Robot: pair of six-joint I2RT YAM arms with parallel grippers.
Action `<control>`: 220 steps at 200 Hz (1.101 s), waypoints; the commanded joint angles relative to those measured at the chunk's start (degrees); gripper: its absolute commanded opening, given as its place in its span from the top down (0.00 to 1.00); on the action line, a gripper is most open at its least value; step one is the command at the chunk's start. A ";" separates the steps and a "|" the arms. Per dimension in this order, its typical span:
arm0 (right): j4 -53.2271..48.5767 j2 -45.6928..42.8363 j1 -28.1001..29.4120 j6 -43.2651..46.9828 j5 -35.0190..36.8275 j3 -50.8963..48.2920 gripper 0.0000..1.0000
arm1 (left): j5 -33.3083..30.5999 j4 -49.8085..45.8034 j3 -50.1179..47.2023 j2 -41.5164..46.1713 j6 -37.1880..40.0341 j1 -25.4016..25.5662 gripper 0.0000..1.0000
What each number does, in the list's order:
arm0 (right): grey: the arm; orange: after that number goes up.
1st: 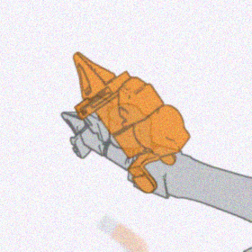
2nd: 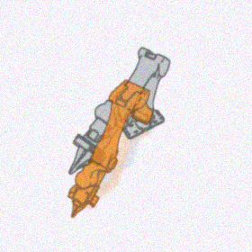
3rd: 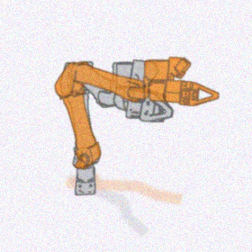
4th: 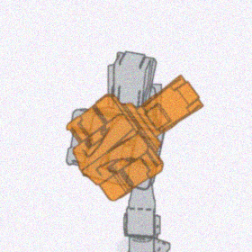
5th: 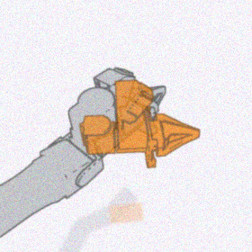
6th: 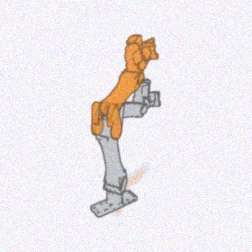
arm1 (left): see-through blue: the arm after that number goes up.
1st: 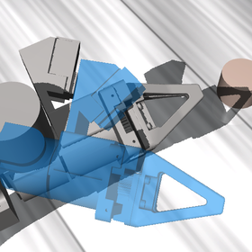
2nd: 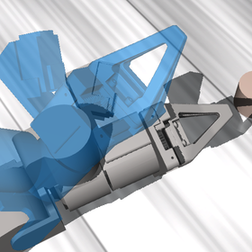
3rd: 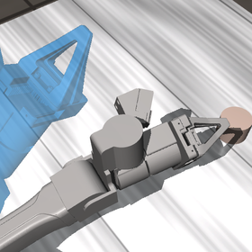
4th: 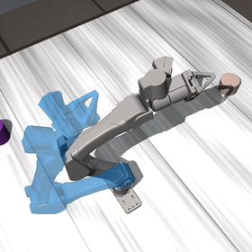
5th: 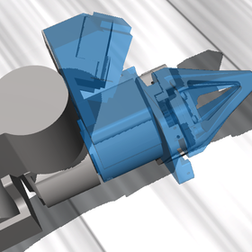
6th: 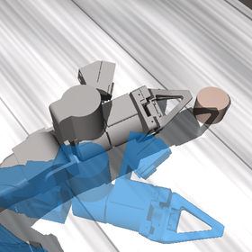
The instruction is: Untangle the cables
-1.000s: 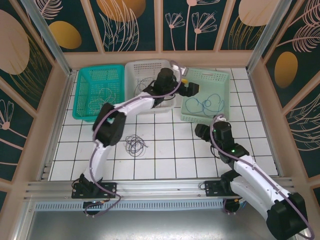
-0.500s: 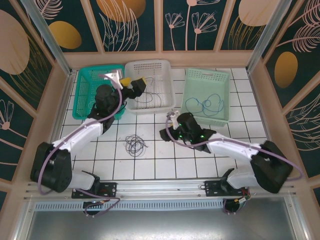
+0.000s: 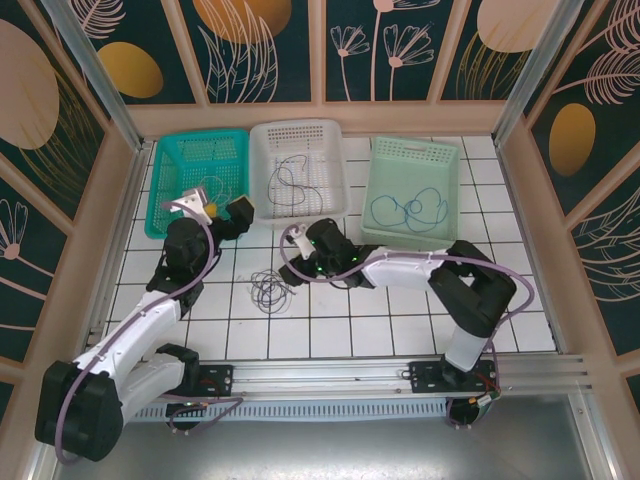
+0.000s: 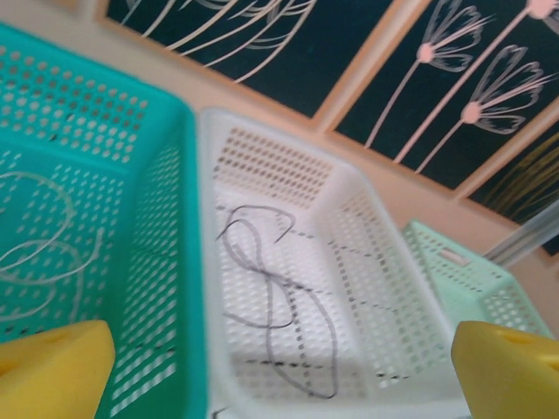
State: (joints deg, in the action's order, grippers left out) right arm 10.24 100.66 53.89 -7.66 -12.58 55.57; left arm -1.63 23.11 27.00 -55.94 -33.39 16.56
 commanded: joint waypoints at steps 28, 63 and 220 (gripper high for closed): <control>-1.10 4.44 2.08 0.38 -0.44 5.01 0.39 | 1.36 -1.78 -6.06 1.22 -4.31 -5.13 0.01; -0.66 5.45 2.14 -0.44 0.42 5.49 0.40 | 1.04 -1.37 -8.64 3.50 -5.09 -5.31 0.01; -2.93 5.73 2.62 -0.26 0.91 5.52 0.42 | 6.37 2.82 -10.31 1.67 -6.99 -5.38 0.01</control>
State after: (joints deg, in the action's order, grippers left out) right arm 7.18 106.69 55.88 -7.79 -8.78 61.08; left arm 3.05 23.81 16.47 -53.67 -39.81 11.55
